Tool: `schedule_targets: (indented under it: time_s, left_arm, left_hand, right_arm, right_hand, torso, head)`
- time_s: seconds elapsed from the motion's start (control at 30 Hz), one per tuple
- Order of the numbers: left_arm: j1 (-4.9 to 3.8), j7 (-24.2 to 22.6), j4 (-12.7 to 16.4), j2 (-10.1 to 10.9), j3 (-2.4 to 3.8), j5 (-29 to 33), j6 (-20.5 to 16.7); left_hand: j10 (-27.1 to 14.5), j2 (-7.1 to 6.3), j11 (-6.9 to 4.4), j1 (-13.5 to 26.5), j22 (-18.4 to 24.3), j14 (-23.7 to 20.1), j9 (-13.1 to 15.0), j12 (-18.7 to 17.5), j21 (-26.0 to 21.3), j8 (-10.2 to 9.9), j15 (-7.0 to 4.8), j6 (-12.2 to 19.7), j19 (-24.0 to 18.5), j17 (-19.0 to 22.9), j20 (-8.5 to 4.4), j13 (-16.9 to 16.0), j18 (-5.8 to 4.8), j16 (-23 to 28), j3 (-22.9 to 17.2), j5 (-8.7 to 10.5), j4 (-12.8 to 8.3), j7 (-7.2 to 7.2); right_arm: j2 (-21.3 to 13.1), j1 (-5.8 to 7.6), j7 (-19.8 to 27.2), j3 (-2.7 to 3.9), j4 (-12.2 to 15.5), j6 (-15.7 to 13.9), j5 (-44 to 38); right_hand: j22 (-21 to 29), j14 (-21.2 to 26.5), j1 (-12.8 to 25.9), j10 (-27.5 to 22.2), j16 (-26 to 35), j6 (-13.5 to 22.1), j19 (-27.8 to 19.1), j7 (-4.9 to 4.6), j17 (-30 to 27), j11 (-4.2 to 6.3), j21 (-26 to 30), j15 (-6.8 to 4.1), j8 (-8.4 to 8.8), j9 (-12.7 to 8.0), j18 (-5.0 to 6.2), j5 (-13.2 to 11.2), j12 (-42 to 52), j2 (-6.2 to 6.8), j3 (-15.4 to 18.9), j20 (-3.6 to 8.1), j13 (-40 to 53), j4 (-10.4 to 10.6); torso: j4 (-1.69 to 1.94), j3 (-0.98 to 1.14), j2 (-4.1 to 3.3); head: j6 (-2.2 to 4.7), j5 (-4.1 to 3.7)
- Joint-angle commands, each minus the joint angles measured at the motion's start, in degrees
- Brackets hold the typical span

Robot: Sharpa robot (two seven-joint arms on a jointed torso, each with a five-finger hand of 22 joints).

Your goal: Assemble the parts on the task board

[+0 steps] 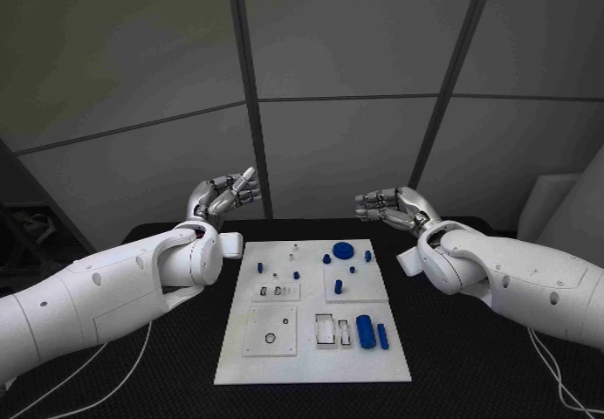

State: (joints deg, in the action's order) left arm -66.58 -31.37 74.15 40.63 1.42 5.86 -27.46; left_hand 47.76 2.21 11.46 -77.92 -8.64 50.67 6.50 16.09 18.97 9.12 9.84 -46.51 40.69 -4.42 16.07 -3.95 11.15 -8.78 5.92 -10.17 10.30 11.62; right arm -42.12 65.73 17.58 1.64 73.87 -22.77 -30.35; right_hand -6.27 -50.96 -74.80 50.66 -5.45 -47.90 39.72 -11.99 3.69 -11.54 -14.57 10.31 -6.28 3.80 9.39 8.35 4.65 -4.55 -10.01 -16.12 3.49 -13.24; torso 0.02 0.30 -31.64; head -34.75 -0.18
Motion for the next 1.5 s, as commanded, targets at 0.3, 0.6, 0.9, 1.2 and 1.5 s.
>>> schedule_targets:
  time_s: [0.3,0.6,0.9,1.2,1.5]
  left_arm:
    - [-0.11,1.0,6.3,4.8,0.07,-5.2,3.9]
    - [-0.09,1.9,13.5,9.0,0.08,-7.7,4.3]
    - [0.02,2.6,18.6,10.7,0.08,-8.1,4.8]
    - [0.07,3.0,20.0,11.0,0.08,-8.2,5.1]
    - [0.06,3.2,20.9,11.4,0.08,-8.2,5.2]
  left_hand:
    - [7.4,1.45,-2.24,-2.5,-0.9,12.1,0.4,-0.5,4.6,0.1,-3.08,-6.0,9.4,-1.5,-3.01,0.2,-0.60,-2.1,0.8,-1.12,-3.6,0.40]
    - [8.9,1.56,-2.69,-3.0,-1.1,15.1,0.2,-1.6,5.7,-0.8,-3.86,-7.0,11.5,-2.4,-3.84,0.2,-0.62,-2.0,1.4,-1.25,-5.0,0.07]
    - [9.0,1.46,-2.55,-2.9,-0.9,14.4,0.0,-2.3,5.6,-1.3,-3.61,-7.1,11.3,-2.3,-3.79,0.3,-0.78,-1.0,1.9,-1.26,-5.4,0.19]
    - [8.9,1.44,-2.50,-2.8,-0.8,14.2,-0.1,-2.5,5.5,-1.4,-3.55,-7.1,11.2,-2.3,-3.75,0.3,-0.80,-0.7,2.0,-1.23,-5.5,0.24]
    - [8.9,1.41,-2.45,-2.7,-0.8,14.2,-0.1,-2.6,5.5,-1.6,-3.51,-7.0,11.2,-2.3,-3.73,0.3,-0.80,-0.6,2.1,-1.20,-5.5,0.29]
  right_arm:
    - [0.4,3.52,-6.0,0.04,-1.0,3.1,-25.1]
    - [0.9,6.17,-15.6,0.07,0.5,9.1,-44.5]
    - [2.6,7.35,-22.2,0.09,1.5,12.3,-58.4]
    - [4.8,7.61,-25.1,0.09,0.8,12.6,-63.8]
    - [6.5,7.80,-26.8,0.08,-0.4,15.5,-65.0]
  right_hand:
    - [-3.0,-14.8,-1.1,11.4,-2.3,-9.4,12.2,1.03,1.7,2.96,-8.6,-4.46,0.27,0.4,1.02,0.6,-0.6,0.96,-2.6,4.16,0.4,-3.2]
    - [-10.0,-29.9,-0.7,16.1,-8.7,-12.0,20.6,2.69,6.5,5.63,-21.5,-9.09,0.99,0.4,1.24,0.0,-0.9,3.08,-2.0,8.93,0.3,-2.8]
    - [-20.5,-35.7,2.0,18.1,-25.7,-13.6,27.1,3.91,18.7,6.84,-35.0,-11.28,2.52,0.3,0.19,0.1,-1.2,4.59,-3.7,10.67,0.2,-2.5]
    - [-48.3,-35.5,3.4,15.5,-56.5,-12.1,35.9,3.28,49.2,6.29,-55.6,-10.39,2.61,0.2,-3.42,-0.4,-1.2,6.45,-5.9,10.08,0.4,-1.6]
    - [-56.6,-35.1,3.2,14.6,-64.2,-10.8,38.3,3.10,56.7,6.09,-61.3,-9.94,2.67,0.2,-4.54,-0.5,-1.2,7.10,-6.5,9.68,0.4,-0.6]
  torso:
    - [0.32,-0.04,-2.92]
    - [0.96,-0.21,-6.15]
    - [1.43,-0.40,-8.68]
    - [1.63,-0.57,-9.98]
    - [1.91,-0.76,-10.55]
  head:
    - [0.14,-0.02]
    - [0.74,-0.96]
    - [1.26,-1.50]
    - [1.41,-1.74]
    - [1.45,-1.85]
